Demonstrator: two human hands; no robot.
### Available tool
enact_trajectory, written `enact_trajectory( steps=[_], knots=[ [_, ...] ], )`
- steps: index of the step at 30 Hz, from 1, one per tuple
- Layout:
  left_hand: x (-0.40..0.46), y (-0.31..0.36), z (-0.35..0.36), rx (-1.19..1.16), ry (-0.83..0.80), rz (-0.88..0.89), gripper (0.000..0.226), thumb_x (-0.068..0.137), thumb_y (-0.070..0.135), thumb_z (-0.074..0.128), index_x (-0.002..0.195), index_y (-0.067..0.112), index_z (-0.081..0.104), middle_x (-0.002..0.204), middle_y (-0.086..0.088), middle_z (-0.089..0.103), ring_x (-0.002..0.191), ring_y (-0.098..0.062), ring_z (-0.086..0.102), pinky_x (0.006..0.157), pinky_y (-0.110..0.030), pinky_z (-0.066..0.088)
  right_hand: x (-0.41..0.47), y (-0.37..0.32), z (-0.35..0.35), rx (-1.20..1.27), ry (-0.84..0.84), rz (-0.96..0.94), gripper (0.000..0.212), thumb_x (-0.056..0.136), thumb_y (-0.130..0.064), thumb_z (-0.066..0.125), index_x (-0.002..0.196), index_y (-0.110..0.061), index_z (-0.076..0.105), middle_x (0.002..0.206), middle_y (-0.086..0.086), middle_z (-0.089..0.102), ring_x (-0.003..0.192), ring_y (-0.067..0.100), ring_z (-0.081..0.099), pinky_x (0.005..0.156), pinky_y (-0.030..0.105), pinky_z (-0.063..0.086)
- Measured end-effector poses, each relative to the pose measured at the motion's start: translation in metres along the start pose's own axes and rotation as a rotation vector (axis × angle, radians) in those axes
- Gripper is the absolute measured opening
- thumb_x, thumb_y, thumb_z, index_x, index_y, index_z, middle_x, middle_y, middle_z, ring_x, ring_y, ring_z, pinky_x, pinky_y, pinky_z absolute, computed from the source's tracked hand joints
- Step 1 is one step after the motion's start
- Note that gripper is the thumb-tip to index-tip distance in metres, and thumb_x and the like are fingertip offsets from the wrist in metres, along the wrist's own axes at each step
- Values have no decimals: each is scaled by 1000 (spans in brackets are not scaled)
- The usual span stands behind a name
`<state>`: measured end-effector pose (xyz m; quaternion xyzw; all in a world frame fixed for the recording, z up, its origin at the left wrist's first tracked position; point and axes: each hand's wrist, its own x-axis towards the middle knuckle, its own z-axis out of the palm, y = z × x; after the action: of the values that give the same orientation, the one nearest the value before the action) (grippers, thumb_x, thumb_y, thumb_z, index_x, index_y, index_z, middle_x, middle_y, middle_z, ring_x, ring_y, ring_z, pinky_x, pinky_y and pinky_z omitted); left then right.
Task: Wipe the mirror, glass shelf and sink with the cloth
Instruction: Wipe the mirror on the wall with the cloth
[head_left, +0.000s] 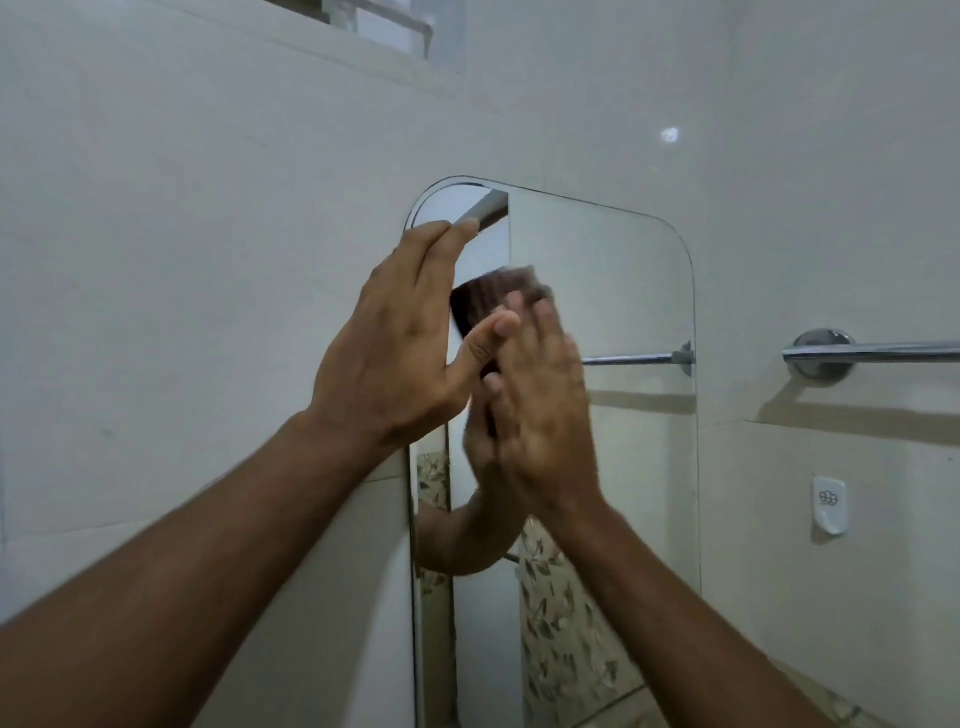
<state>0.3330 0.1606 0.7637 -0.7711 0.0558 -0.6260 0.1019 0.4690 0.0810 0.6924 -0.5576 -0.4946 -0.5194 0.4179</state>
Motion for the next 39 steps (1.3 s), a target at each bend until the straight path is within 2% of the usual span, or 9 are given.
enact_trajectory(
  steps=[6, 11, 14, 18, 23, 28, 30, 35, 39],
  knots=[
    [1, 1, 7, 10, 43, 30, 69, 100, 61, 31, 152, 15, 30, 144, -2, 40, 131, -9, 43, 108, -18, 32, 23, 16, 0, -44, 128, 369, 58, 107, -37, 20, 161, -16, 12, 170, -1, 8, 158, 16, -2, 127, 50, 8],
    [-4, 0, 8, 6, -23, 104, 80, 97, 70, 25, 153, 14, 30, 146, -4, 40, 132, -13, 39, 110, -19, 23, -35, -48, 23, 211, 63, 73, 57, 101, -18, 41, 157, -14, 29, 167, 8, 24, 158, 24, 8, 125, 56, 15],
    [-9, -1, 10, 54, -148, 220, 84, 94, 75, 22, 150, 13, 33, 141, -6, 40, 127, -21, 39, 105, -26, 24, -59, -48, 28, 113, -33, -10, 54, 98, -21, 45, 151, -13, 42, 163, 8, 32, 157, 26, 12, 127, 50, 9],
    [-11, -4, 13, 192, -213, 310, 82, 93, 77, 20, 136, 10, 43, 134, -10, 41, 114, -26, 41, 99, -37, 33, -41, -8, 15, 60, -11, 31, 60, 103, -27, 41, 159, -14, 25, 169, 2, 16, 158, 24, 9, 125, 55, 16],
    [-11, -4, 15, 255, -214, 329, 82, 91, 80, 20, 123, 8, 46, 124, -10, 42, 103, -22, 39, 89, -37, 34, -18, 77, -11, -31, 116, 434, 59, 107, -37, 20, 161, -17, 12, 170, -2, 7, 158, 15, -1, 127, 50, 8],
    [-11, 0, 16, 297, -217, 335, 80, 91, 80, 21, 116, 8, 47, 118, -10, 44, 98, -23, 40, 86, -40, 39, -13, 106, -26, -22, 167, 676, 54, 111, -32, 24, 161, -20, 8, 170, -4, 3, 157, 12, -3, 127, 46, 7],
    [-10, 1, 16, 322, -230, 335, 82, 91, 80, 20, 115, 8, 48, 117, -11, 44, 96, -25, 41, 85, -42, 41, -21, 85, -17, -28, 162, 621, 54, 110, -36, 21, 161, -22, 6, 169, -6, 1, 157, 12, -5, 128, 48, 6],
    [-12, 0, 18, 376, -213, 353, 79, 95, 75, 20, 114, 5, 50, 115, -14, 46, 95, -29, 42, 83, -44, 38, -61, 15, 9, 62, -8, 108, 56, 109, -43, 18, 161, -25, 9, 170, -6, 5, 158, 19, 1, 127, 50, 7],
    [-11, -6, 24, 376, -180, 373, 78, 94, 75, 25, 114, 4, 50, 111, -15, 46, 93, -31, 44, 80, -45, 37, -52, 35, 1, -22, -13, 54, 55, 108, -37, 24, 160, -19, 18, 170, -3, 11, 158, 19, 5, 126, 53, 14]
  ],
)
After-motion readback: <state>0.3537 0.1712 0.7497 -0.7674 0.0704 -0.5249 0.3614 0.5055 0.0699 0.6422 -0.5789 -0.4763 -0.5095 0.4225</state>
